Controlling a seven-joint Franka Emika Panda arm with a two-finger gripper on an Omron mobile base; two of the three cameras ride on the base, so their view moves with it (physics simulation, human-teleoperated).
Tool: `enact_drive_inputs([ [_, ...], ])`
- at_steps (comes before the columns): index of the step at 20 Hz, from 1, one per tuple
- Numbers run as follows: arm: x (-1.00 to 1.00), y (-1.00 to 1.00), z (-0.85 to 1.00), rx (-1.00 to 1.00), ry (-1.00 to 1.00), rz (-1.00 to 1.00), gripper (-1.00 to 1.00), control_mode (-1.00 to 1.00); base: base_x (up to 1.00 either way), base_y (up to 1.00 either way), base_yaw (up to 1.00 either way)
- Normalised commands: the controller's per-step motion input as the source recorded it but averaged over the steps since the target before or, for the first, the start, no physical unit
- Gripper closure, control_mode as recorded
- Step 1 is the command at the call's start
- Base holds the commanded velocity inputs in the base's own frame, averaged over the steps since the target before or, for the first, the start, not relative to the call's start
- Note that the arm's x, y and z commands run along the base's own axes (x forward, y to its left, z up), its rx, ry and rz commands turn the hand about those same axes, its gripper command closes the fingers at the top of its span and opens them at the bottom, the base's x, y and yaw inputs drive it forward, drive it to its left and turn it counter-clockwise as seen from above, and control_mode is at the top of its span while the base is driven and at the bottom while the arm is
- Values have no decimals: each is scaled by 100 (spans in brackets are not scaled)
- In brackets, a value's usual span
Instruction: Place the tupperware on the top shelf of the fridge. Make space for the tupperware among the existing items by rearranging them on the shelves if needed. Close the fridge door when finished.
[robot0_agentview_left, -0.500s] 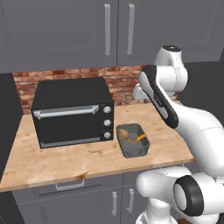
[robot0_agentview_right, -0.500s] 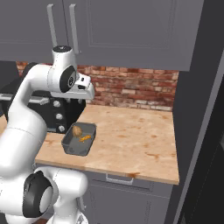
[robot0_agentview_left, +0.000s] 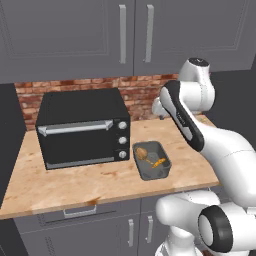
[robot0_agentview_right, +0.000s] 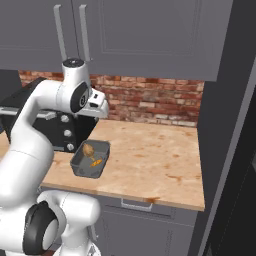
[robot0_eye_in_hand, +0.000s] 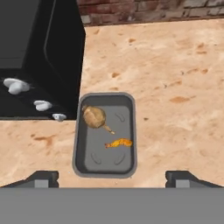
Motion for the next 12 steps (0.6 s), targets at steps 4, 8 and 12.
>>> enact_drive_inputs([
  [4, 25, -14, -65, 4, 4, -7, -100, -100, 0, 0, 0],
  [8, 18, -37, -99, 2, 16, -11, -100, -100, 0, 0, 0],
  [12, 10, -16, -70, 0, 14, -10, -100, -100, 0, 0, 0],
])
